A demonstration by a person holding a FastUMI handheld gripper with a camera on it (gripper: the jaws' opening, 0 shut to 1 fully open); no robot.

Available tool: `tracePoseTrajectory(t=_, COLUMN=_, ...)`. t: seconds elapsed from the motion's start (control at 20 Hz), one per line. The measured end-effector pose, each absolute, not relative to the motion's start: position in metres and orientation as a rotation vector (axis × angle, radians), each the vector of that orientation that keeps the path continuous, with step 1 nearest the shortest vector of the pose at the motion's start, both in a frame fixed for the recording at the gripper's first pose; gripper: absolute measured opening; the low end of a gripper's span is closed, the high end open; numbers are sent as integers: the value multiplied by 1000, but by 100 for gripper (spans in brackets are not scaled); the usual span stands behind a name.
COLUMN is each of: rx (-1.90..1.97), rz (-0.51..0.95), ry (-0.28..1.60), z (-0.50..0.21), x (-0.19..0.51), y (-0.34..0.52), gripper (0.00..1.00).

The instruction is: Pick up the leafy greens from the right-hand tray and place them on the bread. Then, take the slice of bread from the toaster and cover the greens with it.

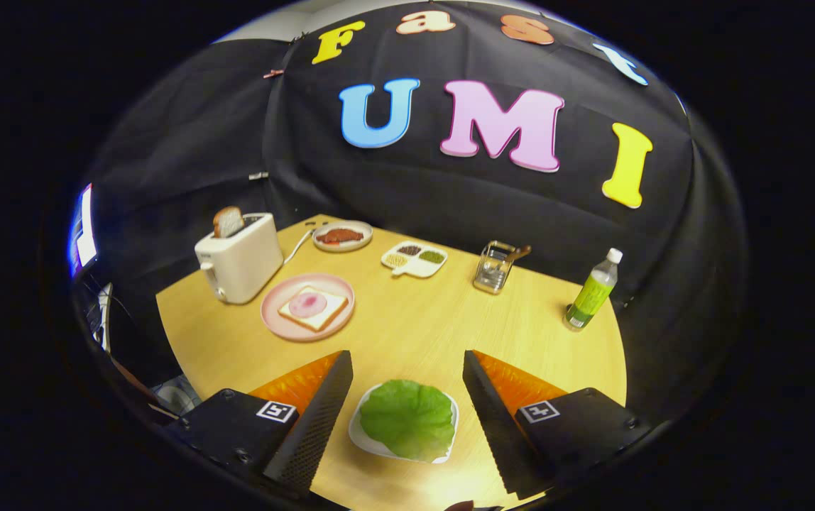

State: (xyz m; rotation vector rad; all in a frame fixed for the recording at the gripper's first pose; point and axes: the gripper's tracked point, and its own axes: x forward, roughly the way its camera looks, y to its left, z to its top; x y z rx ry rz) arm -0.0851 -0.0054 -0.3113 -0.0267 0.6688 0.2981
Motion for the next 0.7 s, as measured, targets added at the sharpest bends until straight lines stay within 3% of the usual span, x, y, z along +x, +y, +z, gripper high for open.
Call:
tracePoseTrajectory(t=0.55, rx=-79, rz=382, ry=1006, z=-447, x=-111, y=-5, gripper=93)
tracePoseTrajectory(t=0.7, rx=-76, rz=379, ry=1073, z=-470, x=-113, y=-8, gripper=82)
